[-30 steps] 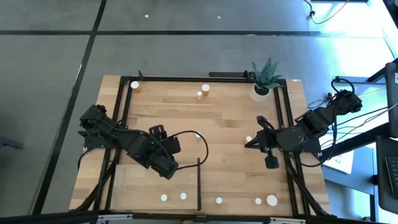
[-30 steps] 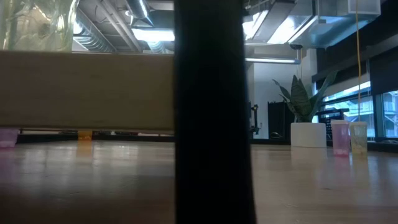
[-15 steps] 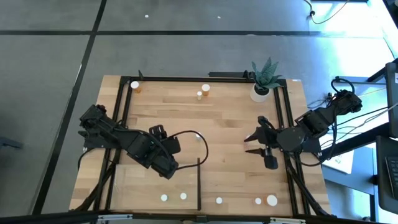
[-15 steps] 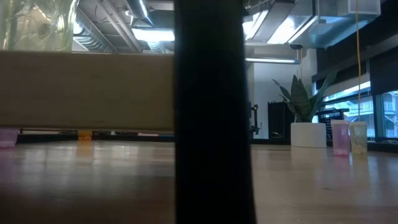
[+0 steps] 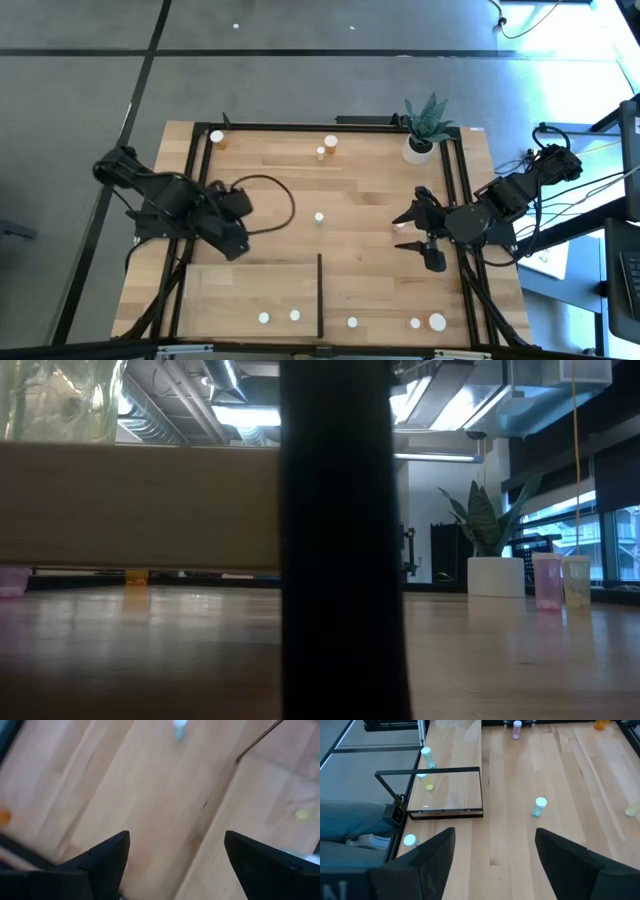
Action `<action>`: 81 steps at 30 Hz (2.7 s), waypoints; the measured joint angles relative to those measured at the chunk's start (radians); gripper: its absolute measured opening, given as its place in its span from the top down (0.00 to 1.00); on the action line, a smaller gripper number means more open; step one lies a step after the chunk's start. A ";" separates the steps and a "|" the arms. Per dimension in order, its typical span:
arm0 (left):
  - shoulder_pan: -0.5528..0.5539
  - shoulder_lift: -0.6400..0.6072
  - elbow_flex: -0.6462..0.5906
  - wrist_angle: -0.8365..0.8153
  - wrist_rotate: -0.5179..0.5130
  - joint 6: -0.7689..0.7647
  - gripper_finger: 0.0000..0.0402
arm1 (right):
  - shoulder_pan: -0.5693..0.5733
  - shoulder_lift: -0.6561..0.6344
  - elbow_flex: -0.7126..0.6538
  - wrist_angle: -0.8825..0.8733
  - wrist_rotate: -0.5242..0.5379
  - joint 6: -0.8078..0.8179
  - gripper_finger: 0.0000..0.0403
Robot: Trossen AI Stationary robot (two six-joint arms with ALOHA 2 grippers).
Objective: Pick and place medicine bottles onto shelf by color
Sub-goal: Put the left pink pill bottle on the shelf
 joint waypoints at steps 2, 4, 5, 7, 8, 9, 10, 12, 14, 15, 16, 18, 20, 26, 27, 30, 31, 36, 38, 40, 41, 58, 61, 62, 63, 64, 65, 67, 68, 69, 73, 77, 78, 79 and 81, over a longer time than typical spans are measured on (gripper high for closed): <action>0.000 -0.051 -0.067 0.000 0.015 -0.052 0.21 | 0.000 0.000 0.000 0.000 0.000 -0.003 0.31; 0.000 -0.087 -0.123 0.000 0.016 -0.146 0.21 | 0.000 0.000 0.000 0.000 0.000 -0.002 0.31; 0.000 -0.102 -0.152 0.001 0.016 -0.204 0.21 | 0.000 0.000 0.000 0.000 0.000 0.000 0.31; 0.000 -0.117 -0.202 0.000 0.034 -0.266 0.21 | 0.000 0.000 0.000 0.000 0.000 -0.003 0.31; 0.000 -0.119 -0.227 0.001 0.053 -0.266 0.21 | 0.000 0.000 0.000 0.000 0.001 -0.005 0.31; 0.002 -0.119 -0.248 0.001 0.075 -0.253 0.21 | 0.000 0.000 0.000 0.000 0.001 -0.005 0.31; 0.004 -0.117 -0.270 0.002 0.095 -0.233 0.21 | 0.000 0.000 0.000 0.000 0.001 -0.005 0.31; 0.013 -0.118 -0.317 0.006 0.122 -0.210 0.21 | 0.000 0.000 0.000 0.000 0.001 -0.004 0.31; 0.033 -0.118 -0.368 0.012 0.162 -0.209 0.21 | 0.000 0.000 0.000 0.000 0.001 -0.004 0.31; 0.047 -0.118 -0.396 0.018 0.186 -0.209 0.21 | 0.000 0.000 0.000 0.000 0.001 -0.002 0.31; 0.059 -0.117 -0.421 0.021 0.207 -0.209 0.21 | 0.000 0.000 0.000 0.000 0.001 0.001 0.31; 0.079 -0.118 -0.474 0.045 0.235 -0.207 0.21 | 0.000 0.000 0.000 0.000 0.001 0.006 0.31; 0.100 -0.117 -0.518 0.097 0.245 -0.189 0.21 | 0.000 0.000 0.000 0.000 0.001 0.021 0.31; 0.151 -0.117 -0.618 0.200 0.244 -0.134 0.21 | 0.000 0.000 0.000 0.001 0.002 0.023 0.31; 0.159 -0.117 -0.630 0.204 0.245 -0.150 0.21 | 0.000 0.000 0.000 0.001 0.002 0.023 0.31; 0.175 -0.117 -0.668 0.208 0.242 -0.185 0.21 | 0.000 0.000 0.000 0.001 0.002 0.023 0.31; 0.177 -0.117 -0.681 0.208 0.243 -0.185 0.21 | 0.000 0.000 0.000 0.001 0.002 0.023 0.31; 0.179 -0.117 -0.732 0.261 0.244 -0.210 0.21 | 0.000 0.000 0.000 0.001 0.002 0.023 0.31; 0.179 -0.117 -0.750 0.282 0.243 -0.207 0.21 | 0.000 0.000 0.000 0.001 0.002 0.023 0.31; 0.179 -0.117 -0.765 0.284 0.239 -0.215 0.21 | 0.000 0.000 0.000 0.001 0.002 0.023 0.31; 0.179 -0.117 -0.773 0.284 0.238 -0.230 0.21 | 0.000 0.000 0.000 0.001 0.002 0.023 0.31; 0.179 -0.117 -0.882 0.351 0.233 -0.327 0.21 | 0.000 0.000 0.000 0.001 0.002 0.021 0.31; 0.179 -0.117 -0.894 0.358 0.231 -0.339 0.21 | 0.000 0.000 0.000 0.001 0.002 0.022 0.31; 0.179 -0.117 -0.894 0.362 0.232 -0.339 0.21 | 0.000 0.000 0.000 0.001 0.002 0.022 0.31; 0.179 -0.117 -0.894 0.361 0.232 -0.339 0.21 | 0.000 0.000 0.000 0.001 0.002 0.022 0.31; 0.179 -0.117 -0.894 0.361 0.231 -0.339 0.21 | 0.000 0.000 0.000 0.001 0.002 0.022 0.31; 0.179 -0.117 -0.894 0.361 0.227 -0.341 0.21 | 0.000 0.000 0.000 0.001 0.002 0.022 0.31; 0.179 -0.117 -0.894 0.364 0.216 -0.345 0.21 | 0.000 0.000 0.000 0.001 0.002 0.022 0.31; 0.179 -0.117 -0.894 0.368 0.215 -0.345 0.21 | 0.000 0.000 0.000 0.001 0.002 0.022 0.31; 0.179 -0.117 -0.894 0.371 0.213 -0.345 0.21 | 0.000 0.000 0.000 0.001 0.002 0.022 0.31; 0.179 -0.117 -0.894 0.370 0.213 -0.345 0.21 | 0.000 0.000 0.000 0.001 0.002 0.022 0.31; 0.179 -0.117 -0.895 0.371 0.213 -0.348 0.21 | 0.000 0.000 0.000 0.000 0.002 0.022 0.31; 0.179 -0.117 -0.895 0.370 0.211 -0.352 0.21 | 0.000 0.000 0.000 0.000 0.002 0.022 0.31; 0.179 -0.117 -0.895 0.370 0.206 -0.360 0.21 | 0.000 0.000 0.000 0.001 0.002 0.022 0.31; 0.179 -0.110 -0.895 0.370 0.196 -0.372 0.21 | 0.000 0.000 0.000 0.000 0.002 0.022 0.31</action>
